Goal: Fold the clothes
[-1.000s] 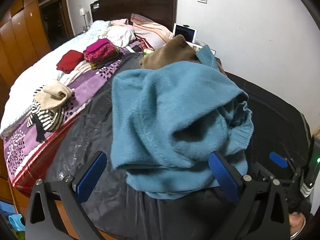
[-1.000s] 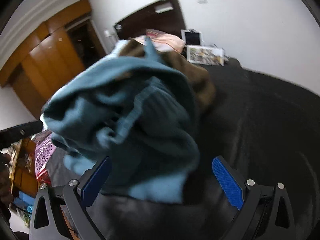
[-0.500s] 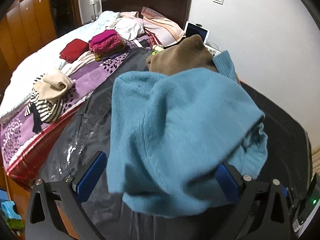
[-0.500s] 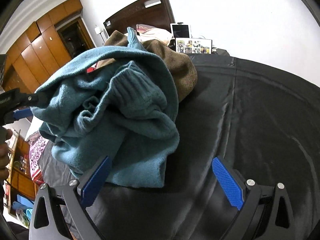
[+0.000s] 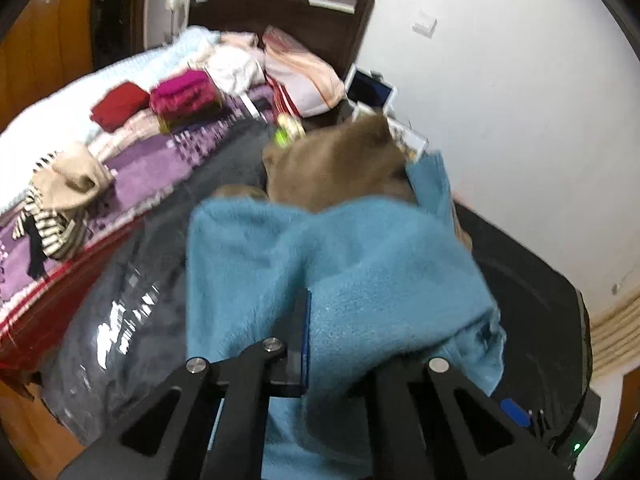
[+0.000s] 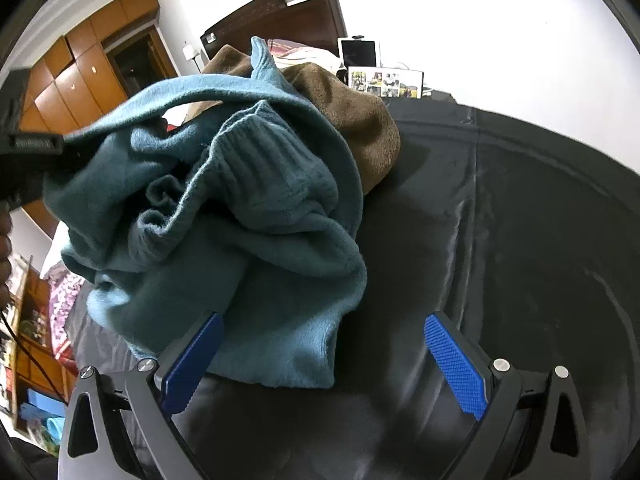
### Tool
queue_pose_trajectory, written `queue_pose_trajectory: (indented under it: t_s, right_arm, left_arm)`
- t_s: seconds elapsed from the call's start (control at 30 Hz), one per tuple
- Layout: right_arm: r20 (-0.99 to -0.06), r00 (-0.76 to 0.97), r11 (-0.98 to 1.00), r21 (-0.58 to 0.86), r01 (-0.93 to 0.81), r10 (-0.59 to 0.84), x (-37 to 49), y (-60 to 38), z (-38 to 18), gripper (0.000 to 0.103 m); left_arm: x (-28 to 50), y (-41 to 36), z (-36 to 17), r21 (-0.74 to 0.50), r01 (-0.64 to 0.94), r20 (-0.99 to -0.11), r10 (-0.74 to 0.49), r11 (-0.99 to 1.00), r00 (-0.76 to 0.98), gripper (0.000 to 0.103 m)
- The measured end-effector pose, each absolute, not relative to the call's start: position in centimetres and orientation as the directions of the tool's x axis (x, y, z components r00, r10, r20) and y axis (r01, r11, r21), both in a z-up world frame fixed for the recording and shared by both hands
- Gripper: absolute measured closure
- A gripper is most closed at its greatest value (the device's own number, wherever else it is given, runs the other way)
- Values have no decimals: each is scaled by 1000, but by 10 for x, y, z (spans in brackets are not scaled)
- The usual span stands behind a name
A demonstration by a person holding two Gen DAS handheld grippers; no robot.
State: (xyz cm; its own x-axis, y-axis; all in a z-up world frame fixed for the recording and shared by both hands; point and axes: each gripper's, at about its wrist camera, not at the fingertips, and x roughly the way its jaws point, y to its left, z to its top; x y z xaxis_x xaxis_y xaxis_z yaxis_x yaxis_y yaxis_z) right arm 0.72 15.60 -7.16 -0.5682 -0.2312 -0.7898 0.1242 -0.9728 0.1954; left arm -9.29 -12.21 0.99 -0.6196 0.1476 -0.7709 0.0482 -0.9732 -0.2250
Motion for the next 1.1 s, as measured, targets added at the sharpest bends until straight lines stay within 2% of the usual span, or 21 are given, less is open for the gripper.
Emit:
queue_pose_trajectory:
  t_s: [0.23,0.47,0.7,0.97,1.1]
  right_arm:
    - [-786,-581,-976,199,86,-211,5,152,-72,1]
    - [-769,-598,-974,183,136,-228,8,139,-70,1]
    - [-754,-619,-973,116,200,-218,17,122,-65,1]
    - [-693,-714,-953,-138,269,-101,25,96,-62,1]
    - [-641,-758,-917,-220,333,-121,27,70,-56,1]
  left_arm:
    - [-92,-148,69,-213,72,-685,97,-974,-722,96]
    - [-91,-179,125,-236,83,-596,77,-968,-799,96]
    - [-92,-204,136,-244,116,-602,56,-963,-796,96]
    - [-97,-224,142,-215,161,-601,1,-963,-799,96]
    - [-100,-237,139,-206,187,-613,-22,-961,-790,96]
